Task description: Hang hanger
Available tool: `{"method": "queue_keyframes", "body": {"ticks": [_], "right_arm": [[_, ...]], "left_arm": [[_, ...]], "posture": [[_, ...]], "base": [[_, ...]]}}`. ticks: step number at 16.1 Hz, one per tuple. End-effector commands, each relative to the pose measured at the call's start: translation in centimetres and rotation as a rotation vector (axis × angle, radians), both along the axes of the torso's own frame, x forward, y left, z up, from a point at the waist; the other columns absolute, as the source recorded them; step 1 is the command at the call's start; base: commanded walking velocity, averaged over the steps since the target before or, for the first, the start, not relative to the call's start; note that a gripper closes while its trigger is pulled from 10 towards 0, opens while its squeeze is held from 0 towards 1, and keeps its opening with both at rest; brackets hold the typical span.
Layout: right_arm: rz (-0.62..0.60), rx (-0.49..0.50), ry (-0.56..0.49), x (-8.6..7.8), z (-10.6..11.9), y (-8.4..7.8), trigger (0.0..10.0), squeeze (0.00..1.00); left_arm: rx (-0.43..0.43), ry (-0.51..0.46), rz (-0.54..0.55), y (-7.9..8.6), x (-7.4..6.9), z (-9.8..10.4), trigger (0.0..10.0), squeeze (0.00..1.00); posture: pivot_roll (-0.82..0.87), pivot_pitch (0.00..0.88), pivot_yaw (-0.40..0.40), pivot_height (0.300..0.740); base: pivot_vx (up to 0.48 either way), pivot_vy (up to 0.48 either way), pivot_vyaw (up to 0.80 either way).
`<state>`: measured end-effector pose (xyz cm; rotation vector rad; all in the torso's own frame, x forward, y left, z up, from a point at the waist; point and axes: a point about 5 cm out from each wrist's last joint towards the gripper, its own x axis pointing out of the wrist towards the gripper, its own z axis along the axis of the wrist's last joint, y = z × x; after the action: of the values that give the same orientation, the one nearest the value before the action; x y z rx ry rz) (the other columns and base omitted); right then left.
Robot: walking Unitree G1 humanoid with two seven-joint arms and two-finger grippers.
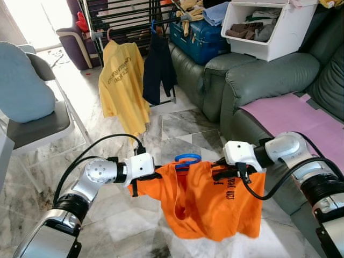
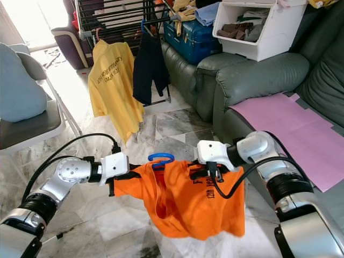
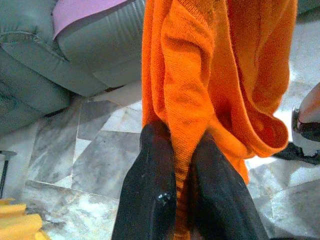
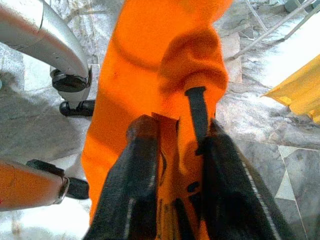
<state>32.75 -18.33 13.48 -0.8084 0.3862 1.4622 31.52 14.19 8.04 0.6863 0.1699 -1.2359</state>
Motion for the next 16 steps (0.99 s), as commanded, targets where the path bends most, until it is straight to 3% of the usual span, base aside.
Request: {"method": "queue_keyframes", "body": {"ticks": [1,11,12,13,16], "right_arm": [[0.015,0.000,0.013,0.0,0.0,0.3,0.0,0.00],[-0.029,-0.002,0.025,-0.3,-0.9,0.2,0.0,0.00],[-0.052,-0.002,0.015,-0.2,-1.1,0.2,0.0,0.00],[-0.066,0.001,0.005,-0.1,-1.2,0.2,0.0,0.00],[-0.190,0.050,-0.041,0.2,-2.0,0.6,0.0,0.00]], "left_arm": [[-0.008,-0.033,0.024,0.4,0.4,0.5,0.0,0.00],[-0.012,-0.091,0.086,0.4,1.0,0.8,0.0,0.00],[-0.028,-0.100,0.133,0.5,1.4,0.9,8.5,0.00],[-0.047,-0.101,0.167,0.6,1.6,1.1,10.0,1.00],[-0.072,-0.219,0.304,1.6,2.3,1.7,10.0,1.00]], "posture": [[-0.16,0.000,0.072,0.740],[-0.16,0.000,0.075,0.740],[-0.16,0.000,0.074,0.740],[-0.16,0.000,0.074,0.740],[-0.16,0.000,0.069,0.740]], "base": [[0.000,0.000,0.00],[0.000,0.000,0.00],[0.000,0.000,0.00],[0.000,0.000,0.00],[0.000,0.000,0.00]]}}
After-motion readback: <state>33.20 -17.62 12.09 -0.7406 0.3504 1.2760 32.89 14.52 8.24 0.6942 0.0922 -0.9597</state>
